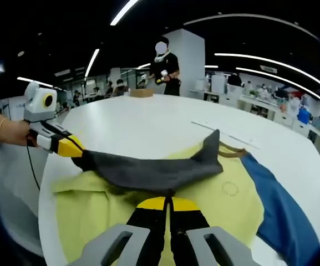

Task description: Fold the garment on the visible template until the final outline fits inside the template.

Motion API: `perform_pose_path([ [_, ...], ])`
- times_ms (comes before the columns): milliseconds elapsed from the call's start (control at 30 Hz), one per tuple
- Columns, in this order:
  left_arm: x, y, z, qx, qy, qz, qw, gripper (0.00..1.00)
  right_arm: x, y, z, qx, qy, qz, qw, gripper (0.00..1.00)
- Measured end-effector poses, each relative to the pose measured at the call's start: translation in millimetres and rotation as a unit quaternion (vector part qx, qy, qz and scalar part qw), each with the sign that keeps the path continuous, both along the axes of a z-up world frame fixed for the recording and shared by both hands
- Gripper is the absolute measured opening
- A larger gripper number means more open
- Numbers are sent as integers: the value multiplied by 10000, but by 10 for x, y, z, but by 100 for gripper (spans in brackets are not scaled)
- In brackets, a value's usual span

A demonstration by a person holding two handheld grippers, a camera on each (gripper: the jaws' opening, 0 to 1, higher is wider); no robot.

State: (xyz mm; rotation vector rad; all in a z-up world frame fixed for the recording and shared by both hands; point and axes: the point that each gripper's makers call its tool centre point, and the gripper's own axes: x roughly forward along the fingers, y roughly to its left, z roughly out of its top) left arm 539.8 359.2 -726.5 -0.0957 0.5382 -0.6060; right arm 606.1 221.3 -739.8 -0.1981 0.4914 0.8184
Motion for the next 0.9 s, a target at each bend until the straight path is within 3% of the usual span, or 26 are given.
perform_pose_path([
  [367,-117,-366,-203,424,135,-237,9987,0,-3,-62,-91,-3,132,-83,9999,0],
  [667,-152,-429,-434,617,308,-247,9973,0,-2,-103,-139,66,252,-166,9995,0],
  [900,-200,-459,-418,642,256,-427,9967,14,-2,-122,-140,159,333,-237,9990,0],
])
